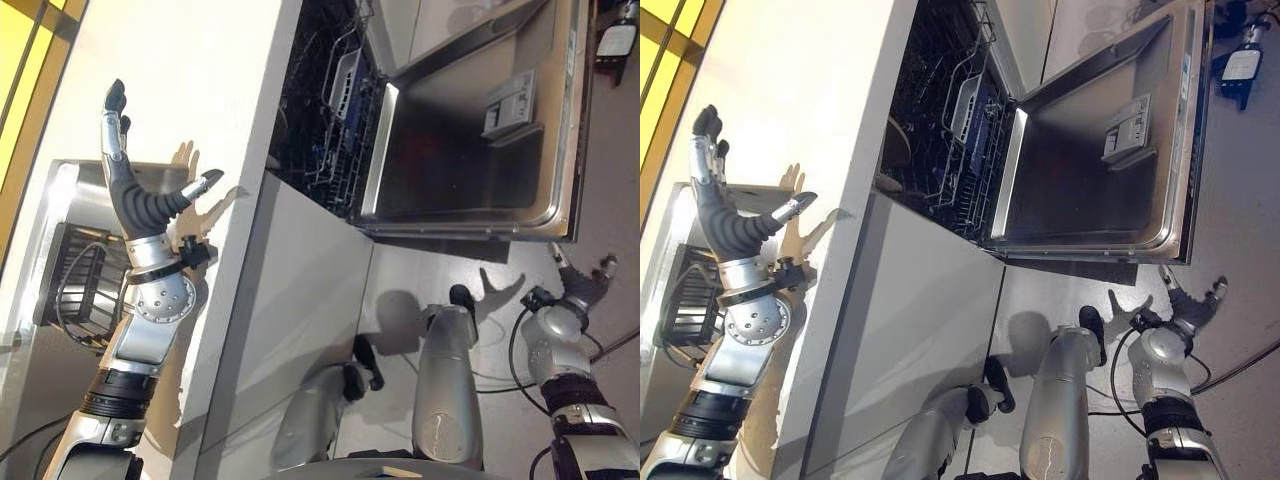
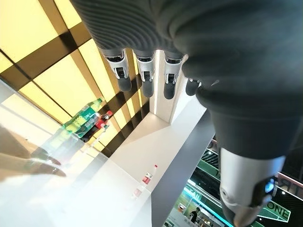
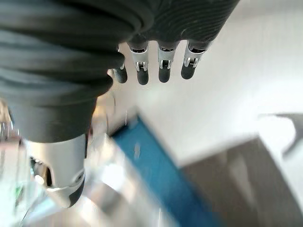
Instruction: Pick up plates and place into dishwasher.
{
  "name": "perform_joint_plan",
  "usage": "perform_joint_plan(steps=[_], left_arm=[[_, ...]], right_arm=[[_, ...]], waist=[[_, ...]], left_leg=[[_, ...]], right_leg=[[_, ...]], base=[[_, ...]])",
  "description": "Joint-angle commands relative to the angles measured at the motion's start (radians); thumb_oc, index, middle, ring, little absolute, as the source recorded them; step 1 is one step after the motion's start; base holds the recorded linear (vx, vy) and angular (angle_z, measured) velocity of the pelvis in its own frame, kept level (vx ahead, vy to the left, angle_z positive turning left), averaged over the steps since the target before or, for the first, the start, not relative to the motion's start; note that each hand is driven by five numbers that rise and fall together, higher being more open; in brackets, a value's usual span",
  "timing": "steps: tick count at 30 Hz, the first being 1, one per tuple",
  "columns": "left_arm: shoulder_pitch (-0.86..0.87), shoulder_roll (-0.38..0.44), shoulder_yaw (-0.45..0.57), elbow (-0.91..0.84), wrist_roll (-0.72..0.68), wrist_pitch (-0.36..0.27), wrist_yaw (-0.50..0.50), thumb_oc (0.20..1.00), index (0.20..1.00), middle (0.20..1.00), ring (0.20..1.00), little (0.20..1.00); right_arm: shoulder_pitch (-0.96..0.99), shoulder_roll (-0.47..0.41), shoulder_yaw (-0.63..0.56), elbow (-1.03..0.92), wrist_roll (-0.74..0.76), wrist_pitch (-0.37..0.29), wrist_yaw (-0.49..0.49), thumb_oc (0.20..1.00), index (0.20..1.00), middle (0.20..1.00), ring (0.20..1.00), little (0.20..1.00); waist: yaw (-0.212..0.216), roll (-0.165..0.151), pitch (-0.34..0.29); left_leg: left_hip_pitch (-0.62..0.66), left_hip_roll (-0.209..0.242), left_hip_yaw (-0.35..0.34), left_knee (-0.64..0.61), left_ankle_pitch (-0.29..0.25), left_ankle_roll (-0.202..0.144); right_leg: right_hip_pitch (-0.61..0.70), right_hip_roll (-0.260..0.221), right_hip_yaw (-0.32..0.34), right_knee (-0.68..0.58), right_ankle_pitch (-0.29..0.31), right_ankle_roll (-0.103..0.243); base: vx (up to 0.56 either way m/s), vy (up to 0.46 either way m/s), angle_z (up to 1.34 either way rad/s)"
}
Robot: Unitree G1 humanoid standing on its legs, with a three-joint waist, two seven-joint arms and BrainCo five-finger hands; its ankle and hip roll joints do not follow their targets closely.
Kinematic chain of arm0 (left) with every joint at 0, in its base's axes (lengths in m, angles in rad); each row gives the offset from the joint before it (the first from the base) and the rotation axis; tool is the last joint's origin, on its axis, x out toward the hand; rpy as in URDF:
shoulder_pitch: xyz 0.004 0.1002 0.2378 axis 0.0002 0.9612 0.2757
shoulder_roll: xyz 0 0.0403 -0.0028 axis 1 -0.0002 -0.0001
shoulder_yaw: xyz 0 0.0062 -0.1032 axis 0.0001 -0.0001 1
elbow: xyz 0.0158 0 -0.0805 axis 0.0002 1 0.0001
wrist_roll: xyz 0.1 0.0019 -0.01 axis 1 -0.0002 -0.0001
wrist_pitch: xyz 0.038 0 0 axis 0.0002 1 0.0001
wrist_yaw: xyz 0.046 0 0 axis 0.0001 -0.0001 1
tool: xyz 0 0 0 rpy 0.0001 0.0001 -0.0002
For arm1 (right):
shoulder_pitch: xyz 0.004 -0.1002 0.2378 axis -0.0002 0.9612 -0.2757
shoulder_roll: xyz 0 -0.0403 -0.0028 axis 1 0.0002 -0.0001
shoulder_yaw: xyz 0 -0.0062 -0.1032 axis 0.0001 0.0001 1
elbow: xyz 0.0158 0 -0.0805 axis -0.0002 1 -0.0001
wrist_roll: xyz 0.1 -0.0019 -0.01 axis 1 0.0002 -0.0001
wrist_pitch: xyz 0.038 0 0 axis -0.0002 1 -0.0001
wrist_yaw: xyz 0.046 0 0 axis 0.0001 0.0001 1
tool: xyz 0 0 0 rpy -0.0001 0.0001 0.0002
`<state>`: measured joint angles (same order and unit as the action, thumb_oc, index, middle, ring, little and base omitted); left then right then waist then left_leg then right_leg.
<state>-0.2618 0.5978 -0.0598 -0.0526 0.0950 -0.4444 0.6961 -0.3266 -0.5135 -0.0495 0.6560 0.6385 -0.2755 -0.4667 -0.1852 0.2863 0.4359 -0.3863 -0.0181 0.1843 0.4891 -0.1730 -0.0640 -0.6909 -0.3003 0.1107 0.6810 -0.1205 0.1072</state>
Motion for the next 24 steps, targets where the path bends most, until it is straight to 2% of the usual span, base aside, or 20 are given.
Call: perform_joint_plan(steps=[1, 4, 6, 10, 18, 24], left_arm=[[-0.019, -0.016, 0.014, -0.007, -0.018, 0.001, -0.005, 1.0, 1.0, 1.0, 1.0, 1.0], [-0.047, -0.009, 0.005, -0.012, -0.02, 0.017, -0.017, 1.0, 1.0, 1.0, 1.0, 1.0], [-0.062, -0.005, -0.008, -0.013, -0.014, 0.024, -0.016, 1.0, 1.0, 1.0, 1.0, 1.0], [-0.086, 0.008, -0.023, -0.022, -0.009, 0.031, -0.021, 1.0, 1.0, 1.0, 1.0, 1.0], [-0.092, 0.03, -0.041, -0.029, -0.038, 0.029, -0.033, 1.0, 1.0, 1.0, 1.0, 1.0], [-0.098, 0.033, -0.03, -0.027, -0.067, 0.03, -0.034, 1.0, 1.0, 1.0, 1.0, 1.0]], right_arm=[[-0.103, -0.09, 0.006, -0.03, 0.019, -0.029, 0.181, 1.0, 1.0, 1.0, 1.0, 1.0], [-0.187, -0.125, 0.047, 0.003, 0.017, 0.003, 0.263, 1.0, 1.0, 1.0, 1.0, 1.0], [-0.242, -0.15, 0.061, 0.03, 0.066, 0.053, 0.353, 1.0, 1.0, 1.0, 1.0, 1.0], [-0.352, -0.187, 0.09, 0.084, 0.161, 0.109, 0.466, 1.0, 1.0, 1.0, 1.0, 1.0], [-0.499, -0.206, 0.135, 0.096, 0.19, 0.14, 0.544, 1.0, 1.0, 1.0, 1.0, 1.0], [-0.475, -0.167, 0.177, -0.046, 0.183, 0.187, 0.579, 1.0, 1.0, 1.0, 1.0, 1.0]], waist=[[0.004, 0.104, 0.084], [0.016, 0.105, 0.084], [0.023, 0.104, 0.084], [0.037, 0.111, 0.084], [0.049, 0.131, 0.084], [0.061, 0.114, 0.084]], left_leg=[[-0.111, 0.023, -0.078, 0.101, -0.008, -0.007], [-0.147, 0.022, -0.081, 0.122, -0.005, -0.005], [-0.174, 0.018, -0.087, 0.152, -0.016, -0.006], [-0.216, 0.01, -0.097, 0.189, -0.022, -0.005], [-0.267, 0.001, -0.104, 0.247, -0.039, 0.001], [-0.248, 0.005, -0.116, 0.2, -0.014, -0.002]], right_leg=[[0.002, -0.035, 0.081, 0.144, -0.115, -0.047], [-0.039, -0.024, 0.079, 0.181, -0.125, -0.053], [-0.069, -0.017, 0.081, 0.222, -0.146, -0.058], [-0.116, -0.006, 0.085, 0.274, -0.164, -0.065], [-0.177, 0.022, 0.104, 0.335, -0.192, -0.073], [-0.15, 0.026, 0.098, 0.301, -0.181, -0.074]], base=[[-0.07, -0.113, 0.12], [-0.07, -0.103, 0.09], [-0.05, -0.107, -0.06], [-0.04, -0.079, 0.1], [0.0, -0.016, -0.06], [0.03, 0.05, -0.15]])
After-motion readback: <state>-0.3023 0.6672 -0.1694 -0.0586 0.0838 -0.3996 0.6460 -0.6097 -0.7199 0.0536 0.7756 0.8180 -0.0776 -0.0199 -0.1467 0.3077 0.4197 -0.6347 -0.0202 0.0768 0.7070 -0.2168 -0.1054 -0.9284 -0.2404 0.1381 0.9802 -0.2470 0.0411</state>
